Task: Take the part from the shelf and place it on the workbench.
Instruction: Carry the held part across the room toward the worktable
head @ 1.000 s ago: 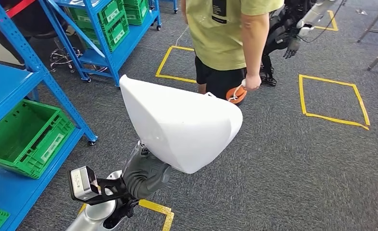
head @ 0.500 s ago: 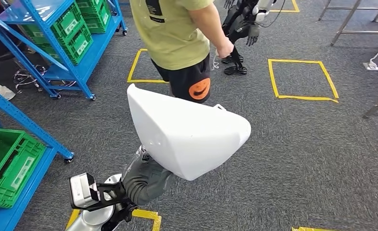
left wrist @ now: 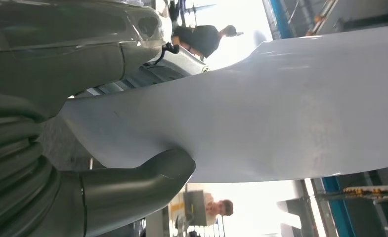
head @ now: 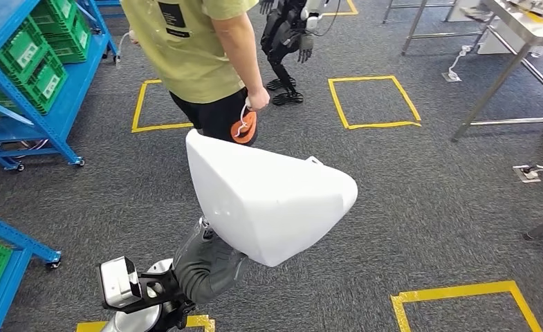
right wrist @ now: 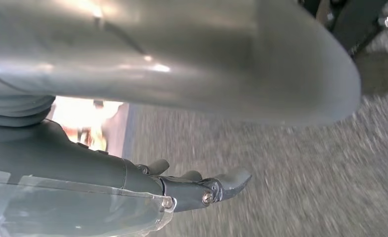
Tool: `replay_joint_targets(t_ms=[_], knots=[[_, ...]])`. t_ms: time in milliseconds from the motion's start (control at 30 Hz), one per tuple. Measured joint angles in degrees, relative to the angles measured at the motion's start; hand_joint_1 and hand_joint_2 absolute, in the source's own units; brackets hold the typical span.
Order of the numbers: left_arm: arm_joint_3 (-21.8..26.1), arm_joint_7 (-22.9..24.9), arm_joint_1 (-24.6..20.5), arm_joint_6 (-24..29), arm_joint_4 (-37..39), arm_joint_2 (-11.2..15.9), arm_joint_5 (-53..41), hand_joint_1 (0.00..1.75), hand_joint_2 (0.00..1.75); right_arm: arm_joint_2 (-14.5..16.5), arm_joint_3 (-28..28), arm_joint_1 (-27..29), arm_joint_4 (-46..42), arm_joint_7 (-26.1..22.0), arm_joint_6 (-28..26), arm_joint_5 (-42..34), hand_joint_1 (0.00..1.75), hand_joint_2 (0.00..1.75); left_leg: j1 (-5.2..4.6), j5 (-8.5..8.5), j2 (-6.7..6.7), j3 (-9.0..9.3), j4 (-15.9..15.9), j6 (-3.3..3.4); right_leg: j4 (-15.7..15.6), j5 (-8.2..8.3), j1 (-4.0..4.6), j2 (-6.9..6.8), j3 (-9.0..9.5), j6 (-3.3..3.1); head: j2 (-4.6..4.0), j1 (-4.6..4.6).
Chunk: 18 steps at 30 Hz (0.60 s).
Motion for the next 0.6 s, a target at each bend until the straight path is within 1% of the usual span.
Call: replay_joint_targets(t_ms=[33, 67, 100, 133, 167, 200, 233, 300, 333, 367, 400, 433, 467, 500, 533, 567, 600], knots=[[-0.09, 0.15, 0.38, -0.19, 0.07, 0.09, -0.05, 1.75, 1.75, 0.17, -0.2, 0.13, 0.02, 0.21, 0.13, -0.71, 0.0, 0.0, 0.0, -0.06, 0.86, -0.03, 0.01, -0.03, 0.72, 0.04, -0.06, -0.29, -0.05, 0.1, 0.0, 0.01], [-0.24, 0.19, 0.67, -0.6, 0.26, 0.2, -0.08, 1.75, 1.75, 0.32, -0.53, 0.31, 0.03, 0.46, 0.24, -1.54, 0.0, 0.0, 0.02, -0.13, 1.62, -0.01, 0.02, -0.12, -1.02, 1.06, -0.12, -0.57, 1.16, 0.13, 0.0, 0.02], [-0.39, 0.06, 0.86, -1.21, 0.61, 0.35, -0.13, 1.75, 1.75, 0.39, -0.99, 0.48, 0.04, 0.69, 0.27, -2.4, 0.0, 0.0, 0.03, -0.24, 2.29, 0.07, 0.04, -0.25, -4.93, 2.7, -0.17, -1.17, 3.54, 0.12, 0.0, 0.01], [-0.54, -0.14, 0.93, -1.91, 1.08, 0.49, -0.15, 1.75, 1.75, 0.47, -1.53, 0.6, 0.04, 0.82, 0.22, -3.23, 0.0, 0.0, -0.04, -0.38, 2.86, 0.17, 0.09, -0.45, -9.25, 4.06, -0.12, -2.31, 6.11, -0.07, 0.0, 0.01], [-0.69, -0.38, 0.85, -2.53, 1.68, 0.59, -0.21, 1.75, 1.75, 0.6, -2.07, 0.66, 0.04, 0.77, 0.16, -3.84, 0.0, 0.0, -0.15, -0.58, 3.36, 0.24, 0.22, -0.74, -12.8, 5.12, -0.01, -3.23, 8.15, -0.38, 0.0, -0.04], [-0.82, -0.58, 0.69, -3.01, 2.29, 0.63, -0.27, 1.75, 1.75, 0.74, -2.54, 0.69, 0.05, 0.63, 0.12, -4.24, 0.0, 0.0, -0.25, -0.75, 3.8, 0.32, 0.33, -1.01, -14.96, 5.64, 0.14, -3.85, 9.38, -0.79, 0.0, -0.08], [-0.93, -0.7, 0.53, -3.29, 2.82, 0.63, -0.37, 1.75, 1.75, 0.91, -2.92, 0.71, 0.05, 0.44, 0.13, -4.48, 0.0, 0.0, -0.33, -0.89, 4.22, 0.38, 0.41, -1.27, -15.56, 5.67, 0.31, -3.98, 9.65, -1.25, 0.0, -0.12], [-1.04, -0.77, 0.32, -3.58, 3.62, 0.6, -0.63, 1.75, 1.75, 1.17, -3.5, 0.81, 0.07, 0.03, 0.28, -4.67, 0.0, 0.0, -0.27, -1.14, 4.9, 0.46, 0.48, -1.74, -15.61, 5.92, 0.35, -2.81, 9.52, -1.96, 0.0, -0.16], [-1.06, -0.74, 0.3, -3.64, 3.84, 0.56, -0.84, 1.75, 1.75, 1.27, -3.78, 0.87, 0.07, -0.15, 0.38, -4.76, 0.0, 0.0, -0.16, -1.63, 4.21, 0.27, 0.96, -2.07, -15.67, 6.05, 0.23, -2.27, 9.5, -2.26, 0.0, -0.2], [-1.08, -0.71, 0.3, -3.71, 4.02, 0.54, -1.01, 1.75, 1.75, 1.34, -4.03, 0.91, 0.07, -0.28, 0.47, -4.85, 0.0, 0.0, -0.03, -2.68, 2.95, -0.36, 2.38, -2.4, -15.73, 6.2, 0.09, -1.72, 9.46, -2.57, 0.0, -0.25], [-1.1, -0.67, 0.3, -3.77, 4.18, 0.52, -1.16, 1.75, 1.75, 1.38, -4.24, 0.89, 0.07, -0.36, 0.51, -4.95, 0.0, 0.0, 0.13, -4.37, 1.37, -1.65, 5.15, -2.72, -15.78, 6.36, -0.04, -1.18, 9.39, -2.86, 0.0, -0.28], [-1.15, -0.63, 0.31, -3.81, 4.37, 0.54, -1.31, 1.75, 1.75, 1.39, -4.4, 0.85, 0.07, -0.41, 0.53, -5.03, 0.0, 0.0, 0.27, -6.4, -0.12, -3.48, 9.07, -2.9, -15.78, 6.45, -0.05, -0.62, 9.23, -3.06, 0.0, -0.33], [-1.21, -0.57, 0.32, -3.88, 4.59, 0.56, -1.45, 1.75, 1.75, 1.39, -4.52, 0.81, 0.07, -0.44, 0.53, -5.08, 0.0, 0.0, 0.36, -8.27, -0.82, -5.55, 13.37, -2.95, -15.77, 6.55, -0.03, -0.03, 9.06, -3.22, 0.0, -0.33], [-1.29, -0.49, 0.33, -3.94, 4.8, 0.6, -1.58, 1.75, 1.75, 1.39, -4.63, 0.8, 0.07, -0.47, 0.53, -5.1, 0.0, 0.0, 0.41, -9.42, -1.07, -7.29, 16.85, -2.96, -15.77, 6.64, -0.01, 0.62, 8.91, -3.29, 0.0, -0.33], [-1.4, -0.39, 0.33, -4.02, 4.99, 0.61, -1.7, 1.75, 1.75, 1.39, -4.76, 0.83, 0.07, -0.53, 0.54, -5.14, 0.0, 0.0, 0.44, -9.39, -1.15, -8.08, 18.3, -2.91, -15.76, 6.72, 0.01, 1.32, 8.84, -3.3, 0.0, -0.32], [-1.5, -0.26, 0.31, -4.12, 5.13, 0.62, -1.78, 1.75, 1.75, 1.39, -4.92, 0.88, 0.07, -0.6, 0.58, -5.21, 0.0, 0.0, 0.47, -8.23, -1.27, -7.71, 17.4, -2.8, -15.76, 6.79, 0.01, 2.06, 8.84, -3.26, 0.0, -0.32], [-1.6, -0.1, 0.27, -4.22, 5.2, 0.62, -1.79, 1.75, 1.75, 1.39, -5.08, 0.91, 0.07, -0.69, 0.62, -5.29, 0.0, 0.0, 0.5, -6.18, -1.68, -6.18, 14.23, -2.63, -15.76, 6.87, 0.0, 2.82, 8.89, -3.17, 0.0, -0.32]])
